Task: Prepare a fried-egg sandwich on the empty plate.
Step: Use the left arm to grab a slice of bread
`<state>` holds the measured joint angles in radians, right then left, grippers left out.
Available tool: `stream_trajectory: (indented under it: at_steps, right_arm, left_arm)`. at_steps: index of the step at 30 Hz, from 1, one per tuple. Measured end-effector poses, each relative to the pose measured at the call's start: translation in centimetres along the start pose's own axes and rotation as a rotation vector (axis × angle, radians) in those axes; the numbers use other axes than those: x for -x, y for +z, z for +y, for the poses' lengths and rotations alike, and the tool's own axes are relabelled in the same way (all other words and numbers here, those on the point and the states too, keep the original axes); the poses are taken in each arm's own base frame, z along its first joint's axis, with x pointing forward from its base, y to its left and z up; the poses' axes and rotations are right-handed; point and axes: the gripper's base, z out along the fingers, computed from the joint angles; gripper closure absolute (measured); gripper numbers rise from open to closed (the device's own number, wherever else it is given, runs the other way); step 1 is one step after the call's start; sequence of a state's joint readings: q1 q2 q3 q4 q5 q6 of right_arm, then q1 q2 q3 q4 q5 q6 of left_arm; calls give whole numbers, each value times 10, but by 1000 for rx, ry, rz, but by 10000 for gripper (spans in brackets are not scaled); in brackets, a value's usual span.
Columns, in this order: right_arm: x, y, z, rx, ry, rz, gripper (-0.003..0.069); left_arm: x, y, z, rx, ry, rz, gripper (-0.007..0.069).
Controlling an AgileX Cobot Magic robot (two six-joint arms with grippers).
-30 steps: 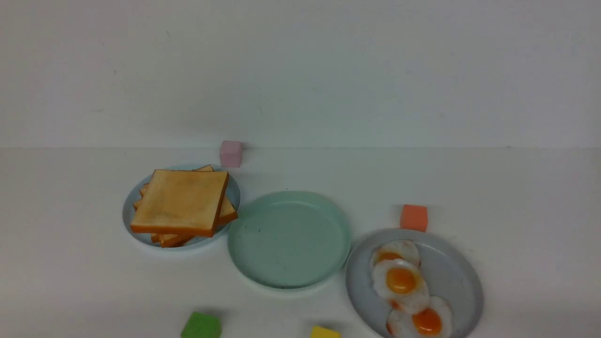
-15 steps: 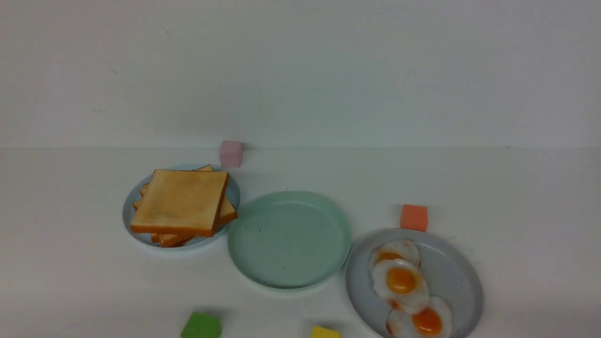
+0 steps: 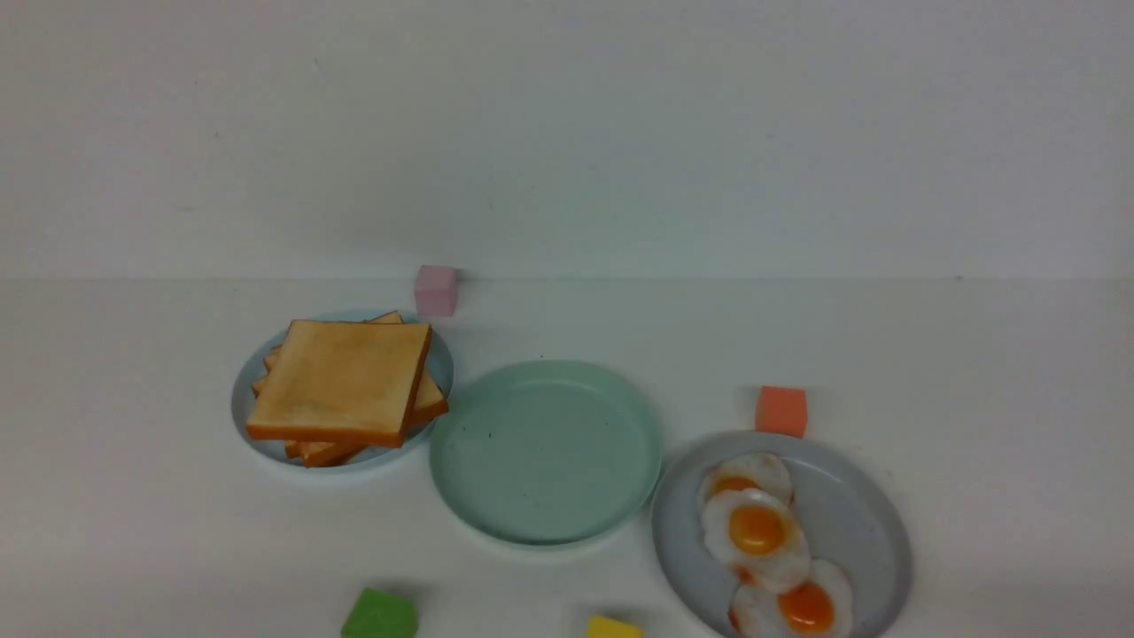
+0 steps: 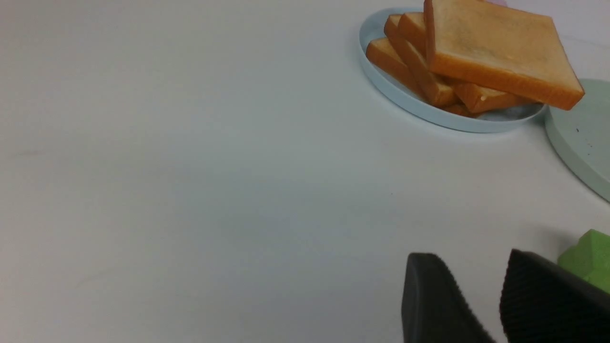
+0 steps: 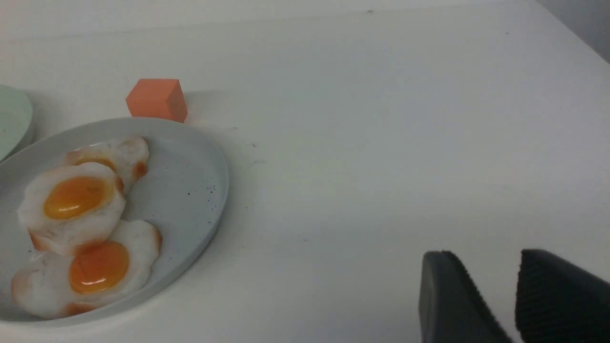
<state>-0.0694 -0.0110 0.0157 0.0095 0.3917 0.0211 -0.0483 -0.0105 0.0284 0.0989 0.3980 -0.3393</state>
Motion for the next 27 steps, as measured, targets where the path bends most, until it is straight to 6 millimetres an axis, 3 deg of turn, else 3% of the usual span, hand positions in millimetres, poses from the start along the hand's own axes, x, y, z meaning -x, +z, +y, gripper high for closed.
stream_trajectory:
  at_steps: [8, 18, 27]
  right_arm:
    - [1, 1, 1, 15, 37, -27, 418]
    - [24, -3, 2, 56, 213, -292, 418]
    - [31, -5, 1, 116, 561, -368, 418]
  left_arm:
    - [0, 0, 0, 4, 10, -1, 386]
    - [14, -1, -5, -53, 12, -162, 386]
    - [21, -3, -7, -88, -32, -234, 386]
